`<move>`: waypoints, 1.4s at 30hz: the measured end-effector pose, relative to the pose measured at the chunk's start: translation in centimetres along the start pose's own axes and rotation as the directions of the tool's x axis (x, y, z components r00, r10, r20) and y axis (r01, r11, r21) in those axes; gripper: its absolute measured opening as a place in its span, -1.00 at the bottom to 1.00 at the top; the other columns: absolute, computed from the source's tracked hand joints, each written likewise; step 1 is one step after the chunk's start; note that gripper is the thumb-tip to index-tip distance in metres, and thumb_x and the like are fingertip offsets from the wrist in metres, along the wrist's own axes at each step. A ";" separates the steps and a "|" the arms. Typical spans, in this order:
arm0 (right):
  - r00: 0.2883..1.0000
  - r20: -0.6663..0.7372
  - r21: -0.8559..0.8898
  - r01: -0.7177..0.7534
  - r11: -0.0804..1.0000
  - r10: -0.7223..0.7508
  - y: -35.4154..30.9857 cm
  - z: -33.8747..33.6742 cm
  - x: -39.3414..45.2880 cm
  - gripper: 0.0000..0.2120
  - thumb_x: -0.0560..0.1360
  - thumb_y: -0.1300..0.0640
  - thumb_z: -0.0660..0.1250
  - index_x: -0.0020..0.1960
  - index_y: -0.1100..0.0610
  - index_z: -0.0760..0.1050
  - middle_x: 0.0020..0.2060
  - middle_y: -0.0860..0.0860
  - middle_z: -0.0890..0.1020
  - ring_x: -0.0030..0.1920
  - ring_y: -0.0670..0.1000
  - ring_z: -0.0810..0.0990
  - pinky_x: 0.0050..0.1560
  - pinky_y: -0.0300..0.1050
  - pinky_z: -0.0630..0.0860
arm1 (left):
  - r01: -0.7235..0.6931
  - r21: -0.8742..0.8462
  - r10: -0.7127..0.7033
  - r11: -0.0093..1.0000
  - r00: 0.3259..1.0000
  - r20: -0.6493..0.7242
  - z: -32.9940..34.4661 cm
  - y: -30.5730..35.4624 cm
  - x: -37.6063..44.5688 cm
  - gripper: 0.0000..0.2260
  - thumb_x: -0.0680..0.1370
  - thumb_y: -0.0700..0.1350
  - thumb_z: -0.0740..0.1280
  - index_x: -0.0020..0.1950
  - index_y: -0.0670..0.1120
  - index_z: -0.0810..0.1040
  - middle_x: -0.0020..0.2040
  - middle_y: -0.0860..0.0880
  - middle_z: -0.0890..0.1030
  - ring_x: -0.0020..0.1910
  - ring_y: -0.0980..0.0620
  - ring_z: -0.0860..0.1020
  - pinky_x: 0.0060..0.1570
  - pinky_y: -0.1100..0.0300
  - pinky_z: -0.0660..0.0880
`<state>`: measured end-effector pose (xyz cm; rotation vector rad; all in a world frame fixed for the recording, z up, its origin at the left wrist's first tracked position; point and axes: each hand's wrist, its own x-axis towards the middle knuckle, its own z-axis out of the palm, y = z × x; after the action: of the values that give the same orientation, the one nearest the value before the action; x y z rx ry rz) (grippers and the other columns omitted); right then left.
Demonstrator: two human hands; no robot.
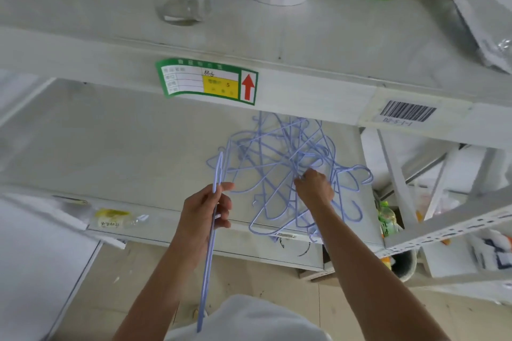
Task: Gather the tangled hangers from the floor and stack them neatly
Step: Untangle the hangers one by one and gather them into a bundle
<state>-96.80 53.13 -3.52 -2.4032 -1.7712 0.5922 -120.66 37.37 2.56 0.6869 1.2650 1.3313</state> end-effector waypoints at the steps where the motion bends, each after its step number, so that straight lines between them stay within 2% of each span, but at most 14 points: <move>1: 1.000 0.022 0.019 0.006 1.000 -0.006 0.3 0.3 0.3 -0.70 0.60 -0.03 0.26 0.19 0.13 0.59 0.13 0.19 0.64 0.18 0.28 0.63 0.07 0.06 0.55 | -0.005 0.005 0.005 1.000 1.000 -0.008 0.1 0.0 -0.1 -0.75 0.70 -0.03 0.27 0.10 -0.07 0.72 -0.31 -0.03 0.54 -0.43 0.09 0.46 -0.46 0.23 0.50; 4: 0.997 0.035 0.165 0.065 0.984 -0.072 1.4 1.1 0.3 -0.76 0.60 0.03 0.26 -0.04 0.17 0.61 -0.11 0.20 0.69 0.02 0.28 0.66 -0.06 0.03 0.57 | -0.009 0.015 0.009 1.000 0.999 -0.052 0.5 -0.1 0.0 -0.76 0.71 -0.11 0.25 0.10 -0.12 0.71 -0.34 -0.02 0.54 -0.43 0.07 0.44 -0.46 0.23 0.49; 8: 0.984 -0.068 0.084 0.173 0.981 -0.167 2.9 1.1 -0.7 -0.71 0.63 -0.05 0.26 -0.11 0.11 0.59 -0.20 0.11 0.64 -0.10 0.23 0.64 -0.20 -0.06 0.46 | -0.019 0.051 0.025 0.999 0.993 -0.117 1.0 0.1 0.4 -0.76 0.71 -0.13 0.24 0.09 -0.19 0.69 -0.38 0.08 0.58 -0.43 0.09 0.41 -0.45 0.26 0.44; 11: 0.982 -0.129 0.086 0.150 0.985 -0.138 3.0 0.2 -1.2 -0.73 0.60 -0.04 0.25 -0.16 0.09 0.58 -0.27 0.06 0.60 -0.22 0.18 0.57 -0.27 -0.11 0.39 | -0.033 0.069 0.042 0.997 0.990 -0.134 1.4 0.1 0.8 -0.76 0.71 -0.13 0.24 0.07 -0.13 0.70 -0.39 0.06 0.57 -0.42 0.09 0.43 -0.44 0.26 0.44; 13: 0.988 -0.122 0.236 0.121 0.964 -0.094 2.4 -0.8 -1.4 -0.74 0.57 0.00 0.27 -0.19 0.10 0.61 -0.32 0.06 0.63 -0.25 0.18 0.59 -0.31 -0.09 0.43 | -0.047 0.083 0.059 0.995 0.988 -0.145 1.5 0.1 1.0 -0.76 0.71 -0.11 0.25 0.06 -0.09 0.71 -0.38 0.03 0.56 -0.40 0.08 0.46 -0.43 0.25 0.45; 15: 0.994 -0.065 0.529 0.106 0.842 -0.084 1.4 -2.0 -1.6 -0.76 0.56 0.06 0.33 -0.20 0.14 0.66 -0.30 0.11 0.70 -0.30 0.15 0.65 -0.27 -0.03 0.52 | -0.061 0.087 0.073 0.994 0.987 -0.144 1.7 0.4 1.0 -0.76 0.71 -0.11 0.25 0.04 -0.08 0.71 -0.38 0.01 0.57 -0.37 0.07 0.49 -0.43 0.24 0.47; 17: 0.995 -0.030 0.695 0.093 0.713 -0.100 0.3 -3.6 -2.3 -0.77 0.55 0.09 0.36 -0.22 0.14 0.69 -0.32 0.10 0.72 -0.40 0.03 0.62 -0.30 -0.08 0.49 | -0.084 0.130 0.099 0.988 0.989 -0.112 1.6 1.2 1.1 -0.75 0.71 -0.10 0.24 0.04 -0.11 0.70 -0.37 0.00 0.61 -0.35 0.07 0.55 -0.41 0.23 0.50; 21: 0.988 0.034 0.823 0.057 0.566 -0.149 -1.3 -7.2 -4.3 -0.74 0.51 0.06 0.38 -0.23 0.21 0.69 -0.41 0.00 0.66 -0.47 -0.08 0.59 -0.46 -0.18 0.38 | -0.199 0.240 0.210 0.950 0.977 -0.023 0.3 4.8 1.7 -0.71 0.72 -0.06 0.22 0.05 -0.16 0.69 -0.30 -0.07 0.70 -0.30 0.01 0.64 -0.38 0.23 0.55; 24: 0.980 0.084 0.853 0.023 0.521 -0.180 -2.7 -10.0 -6.4 -0.71 0.50 0.09 0.39 -0.34 0.18 0.65 -0.47 0.01 0.61 -0.50 -0.09 0.53 -0.49 -0.21 0.36 | -0.289 0.290 0.298 0.912 0.954 0.013 -0.9 7.6 2.2 -0.70 0.73 -0.03 0.19 0.03 -0.11 0.68 -0.23 -0.11 0.74 -0.24 -0.01 0.69 -0.33 0.22 0.59; 28: 0.954 0.135 0.892 0.000 0.452 -0.267 -5.9 -12.4 -10.2 -0.58 0.54 0.09 0.40 -0.49 0.10 0.49 -0.51 0.09 0.48 -0.52 -0.01 0.35 -0.49 -0.19 0.30 | -0.249 0.356 0.255 0.901 0.966 0.030 -0.6 8.2 2.8 -0.70 0.70 -0.02 0.19 0.02 -0.19 0.60 -0.12 -0.08 0.79 -0.11 -0.07 0.76 -0.16 0.13 0.66; 32: 0.910 0.220 0.922 -0.076 0.380 -0.351 -9.6 -12.1 -14.1 -0.58 0.58 0.03 0.38 -0.44 0.09 0.50 -0.52 0.02 0.47 -0.51 -0.04 0.35 -0.46 -0.20 0.29 | -0.224 0.402 0.246 0.888 0.969 -0.005 1.3 5.1 1.1 -0.76 0.73 -0.19 0.17 -0.05 -0.15 0.58 -0.12 -0.10 0.78 -0.09 -0.01 0.77 -0.04 0.07 0.70; 35: 0.824 0.291 0.916 -0.093 0.390 -0.486 -11.3 -10.2 -16.9 -0.62 0.64 0.09 0.32 -0.35 0.13 0.51 -0.44 0.11 0.47 -0.42 0.01 0.39 -0.43 -0.22 0.35 | -0.242 0.369 0.282 0.897 0.958 -0.056 2.2 3.3 -0.9 -0.72 0.72 -0.13 0.21 -0.13 -0.07 0.61 -0.25 -0.06 0.73 -0.23 0.02 0.75 -0.16 0.14 0.69; 37: 0.809 0.340 0.910 -0.154 0.385 -0.479 -11.8 -9.2 -17.8 -0.61 0.65 0.13 0.28 -0.36 0.12 0.51 -0.41 0.17 0.44 -0.40 0.05 0.39 -0.44 -0.21 0.39 | -0.203 0.281 0.242 0.938 0.964 -0.112 2.4 2.9 -1.5 -0.66 0.72 -0.18 0.22 -0.21 -0.02 0.62 -0.34 -0.03 0.68 -0.34 0.05 0.69 -0.25 0.19 0.65; 42: 0.759 0.427 0.901 -0.314 0.298 -0.492 -12.4 -8.5 -17.4 -0.69 0.64 0.06 0.31 -0.18 0.24 0.51 -0.46 0.14 0.39 -0.47 0.06 0.33 -0.41 -0.14 0.32 | -0.071 0.196 0.089 0.978 0.992 -0.085 1.7 3.0 -1.7 -0.65 0.71 -0.18 0.24 -0.25 -0.03 0.63 -0.35 -0.06 0.66 -0.34 -0.04 0.69 -0.27 0.08 0.65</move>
<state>-109.17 42.04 12.41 -1.1717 -0.9871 1.9803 -119.63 36.83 6.21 0.8263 1.4690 1.3294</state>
